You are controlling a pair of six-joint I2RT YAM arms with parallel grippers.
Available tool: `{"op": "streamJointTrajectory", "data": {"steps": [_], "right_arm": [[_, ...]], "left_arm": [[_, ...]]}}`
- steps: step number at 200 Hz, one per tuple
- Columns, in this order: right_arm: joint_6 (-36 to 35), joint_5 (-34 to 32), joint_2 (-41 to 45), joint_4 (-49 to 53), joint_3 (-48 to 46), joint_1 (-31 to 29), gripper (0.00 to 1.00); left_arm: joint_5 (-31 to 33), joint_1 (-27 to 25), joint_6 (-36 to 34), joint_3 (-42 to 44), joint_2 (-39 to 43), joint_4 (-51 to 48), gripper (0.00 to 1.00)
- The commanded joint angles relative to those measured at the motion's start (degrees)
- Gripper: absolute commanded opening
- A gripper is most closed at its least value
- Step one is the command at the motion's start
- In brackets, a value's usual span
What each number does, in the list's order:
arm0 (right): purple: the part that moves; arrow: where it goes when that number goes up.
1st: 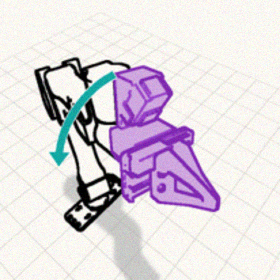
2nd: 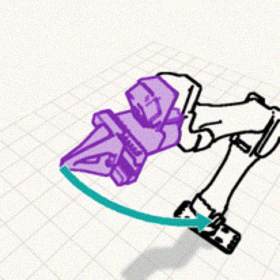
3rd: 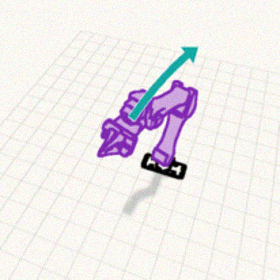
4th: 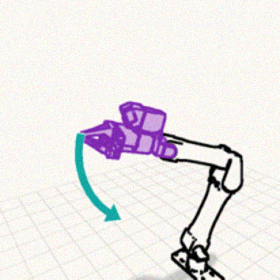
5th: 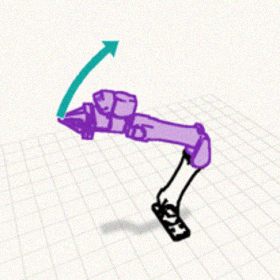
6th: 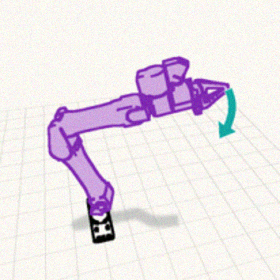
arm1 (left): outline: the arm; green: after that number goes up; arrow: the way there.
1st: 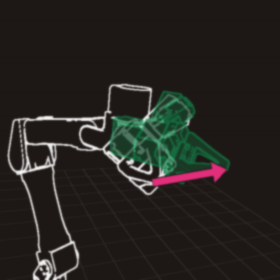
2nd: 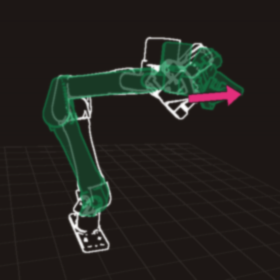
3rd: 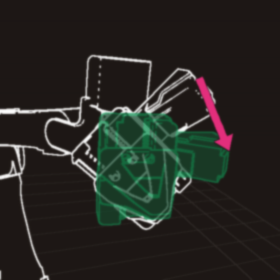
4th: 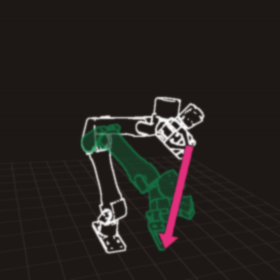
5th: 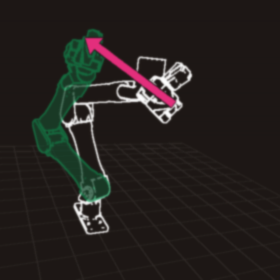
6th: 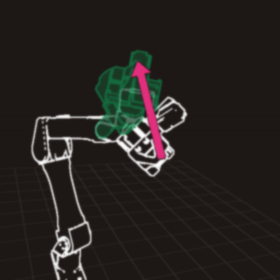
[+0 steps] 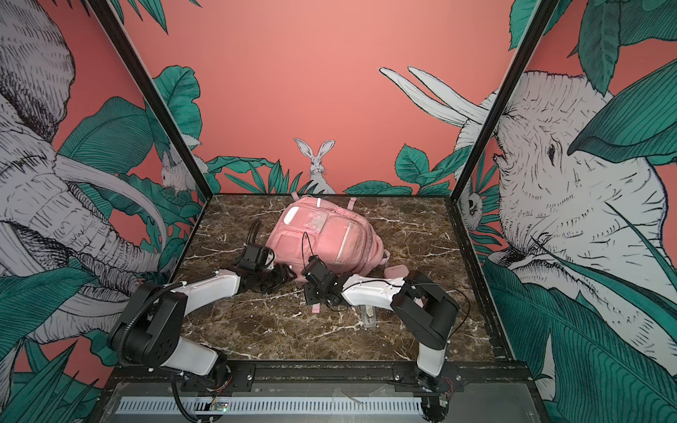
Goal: Pack the student bag
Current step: 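Move both grippers down to the backpack's zipper edge nearest the robot, then grasp the pink zipper pull with the right gripper while the left holds the bag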
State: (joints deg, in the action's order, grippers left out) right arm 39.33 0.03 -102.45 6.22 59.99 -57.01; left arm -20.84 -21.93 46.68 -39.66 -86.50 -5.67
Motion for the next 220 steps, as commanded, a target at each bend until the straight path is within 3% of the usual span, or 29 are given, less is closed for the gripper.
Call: {"op": "streamJointTrajectory", "data": {"steps": [1, 14, 50, 80, 131, 178, 220], "right_arm": [[0.15, -1.56, -1.16, -0.57, 1.41, -0.31, 0.47], [0.14, -1.91, -1.12, -0.46, 1.26, -0.3, 0.47], [-0.12, -3.28, -1.5, 0.27, 1.4, -0.2, 0.5], [-0.62, -3.35, -3.02, 1.21, 3.28, 0.46, 0.54], [-1.67, -4.5, -7.46, 4.97, 10.39, 1.81, 0.55], [-2.58, -10.04, -9.32, 9.64, 14.28, 2.39, 0.53], [-4.41, -12.92, -9.61, 10.4, 14.81, 2.42, 0.39]], "left_arm": [[-0.25, 0.57, -0.6, -2.34, -1.3, 1.54, 0.57], [-0.69, 0.66, -0.88, -2.74, -1.99, 1.75, 0.5], [-1.83, 0.74, -1.83, -3.89, -0.95, 2.04, 0.15], [-2.91, 0.64, -2.9, -5.44, 1.68, 1.11, 0.01], [-3.81, 0.5, -3.43, -6.38, 4.07, -0.59, 0.0], [-4.12, 0.51, -2.97, -5.96, 5.01, -0.58, 0.0], [-4.12, 0.53, -3.13, -6.04, 5.11, -0.66, 0.0]]}}
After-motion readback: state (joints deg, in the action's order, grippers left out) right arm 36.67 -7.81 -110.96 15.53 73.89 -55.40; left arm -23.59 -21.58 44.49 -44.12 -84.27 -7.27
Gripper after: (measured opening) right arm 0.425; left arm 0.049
